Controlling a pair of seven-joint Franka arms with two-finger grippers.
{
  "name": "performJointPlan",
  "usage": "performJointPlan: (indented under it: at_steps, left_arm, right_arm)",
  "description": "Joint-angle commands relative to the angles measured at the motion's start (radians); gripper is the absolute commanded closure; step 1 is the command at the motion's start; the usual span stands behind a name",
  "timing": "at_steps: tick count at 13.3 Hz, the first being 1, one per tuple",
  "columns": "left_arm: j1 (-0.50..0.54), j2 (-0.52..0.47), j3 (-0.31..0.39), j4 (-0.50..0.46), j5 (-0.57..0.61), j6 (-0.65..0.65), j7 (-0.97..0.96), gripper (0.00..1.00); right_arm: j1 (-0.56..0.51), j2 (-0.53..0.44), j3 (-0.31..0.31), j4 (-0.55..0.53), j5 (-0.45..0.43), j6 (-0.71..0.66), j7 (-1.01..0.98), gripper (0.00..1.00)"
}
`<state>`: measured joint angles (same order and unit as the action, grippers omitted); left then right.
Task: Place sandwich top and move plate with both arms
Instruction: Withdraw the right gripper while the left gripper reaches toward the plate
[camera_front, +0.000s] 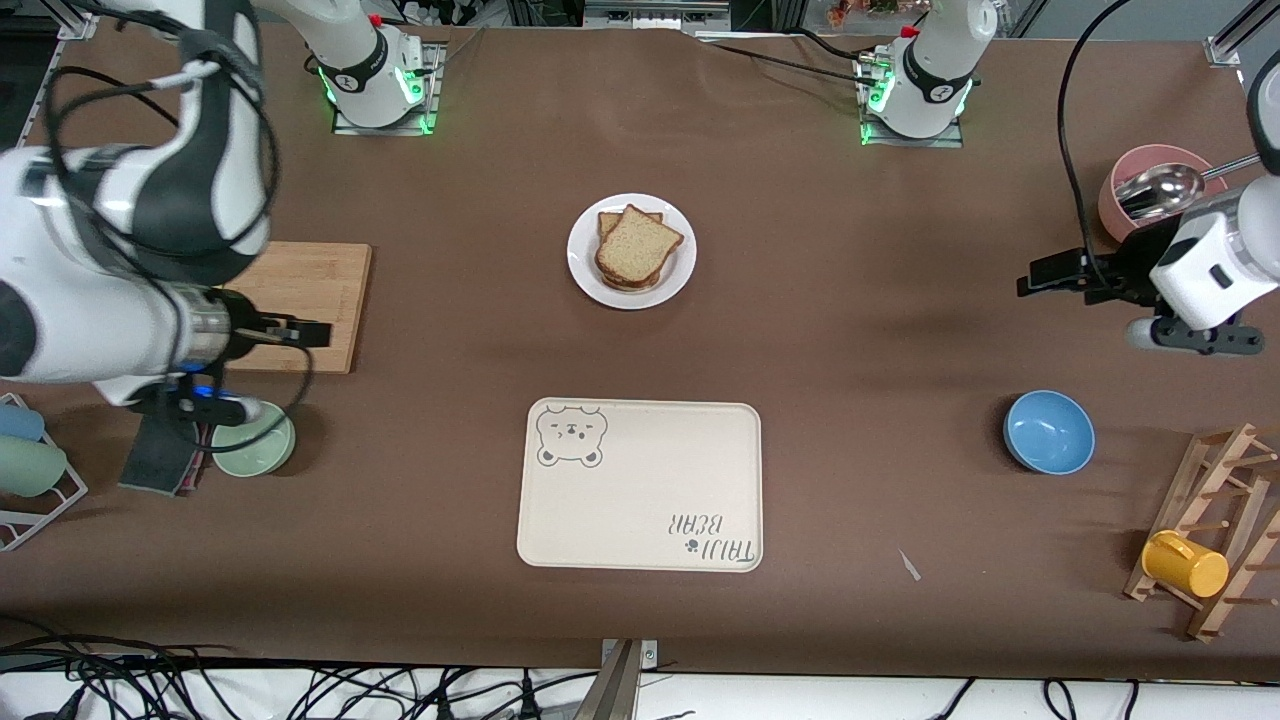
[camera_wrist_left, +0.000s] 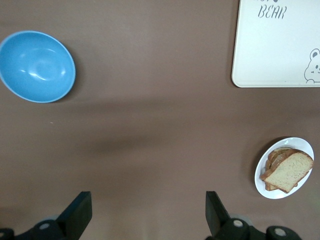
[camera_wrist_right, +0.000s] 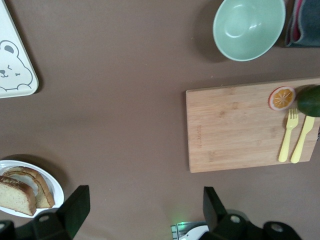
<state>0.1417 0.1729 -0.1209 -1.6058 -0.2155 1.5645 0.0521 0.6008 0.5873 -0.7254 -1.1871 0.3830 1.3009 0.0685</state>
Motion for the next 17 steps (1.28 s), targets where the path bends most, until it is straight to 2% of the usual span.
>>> performJointPlan:
  at_steps: [1,4,7,8,9,11,12,13,16,17]
  left_arm:
    - [-0.004,0.049,-0.016,0.001,-0.082,-0.012,0.018,0.0]
    - [0.007,0.114,-0.016,-0.011,-0.207,-0.014,0.051,0.0]
    - [0.001,0.152,-0.016,-0.01,-0.292,-0.017,0.127,0.0]
    - [-0.002,0.174,-0.016,-0.01,-0.321,-0.015,0.129,0.0]
    - [-0.004,0.197,-0.017,-0.01,-0.356,-0.012,0.135,0.0]
    - [-0.007,0.25,-0.017,-0.005,-0.422,-0.004,0.172,0.0]
    - [-0.011,0.267,-0.019,-0.003,-0.429,0.005,0.173,0.0]
    - [-0.036,0.275,-0.022,-0.003,-0.429,0.025,0.175,0.0]
    - [-0.079,0.31,-0.025,-0.005,-0.43,0.098,0.198,0.0]
    - [-0.086,0.327,-0.028,-0.009,-0.444,0.139,0.278,0.0]
  right_arm:
    - [-0.057,-0.082,0.079,-0.071,-0.065,0.05,-0.044,0.0]
    - [-0.198,-0.179,0.306,-0.147,-0.221,0.135,-0.033,0.0]
    - [-0.355,-0.289,0.467,-0.273,-0.271,0.236,-0.044,0.0]
    - [-0.408,-0.332,0.528,-0.31,-0.315,0.257,-0.044,0.0]
    - [-0.464,-0.372,0.587,-0.34,-0.346,0.262,-0.044,0.0]
    - [-0.582,-0.437,0.679,-0.385,-0.354,0.262,-0.046,0.0]
    - [-0.626,-0.475,0.714,-0.41,-0.355,0.264,-0.046,0.0]
    - [-0.647,-0.51,0.724,-0.428,-0.366,0.27,-0.046,0.0]
    - [-0.662,-0.622,0.724,-0.514,-0.416,0.311,-0.061,0.0]
    - [-0.662,-0.648,0.724,-0.54,-0.426,0.337,-0.088,0.0]
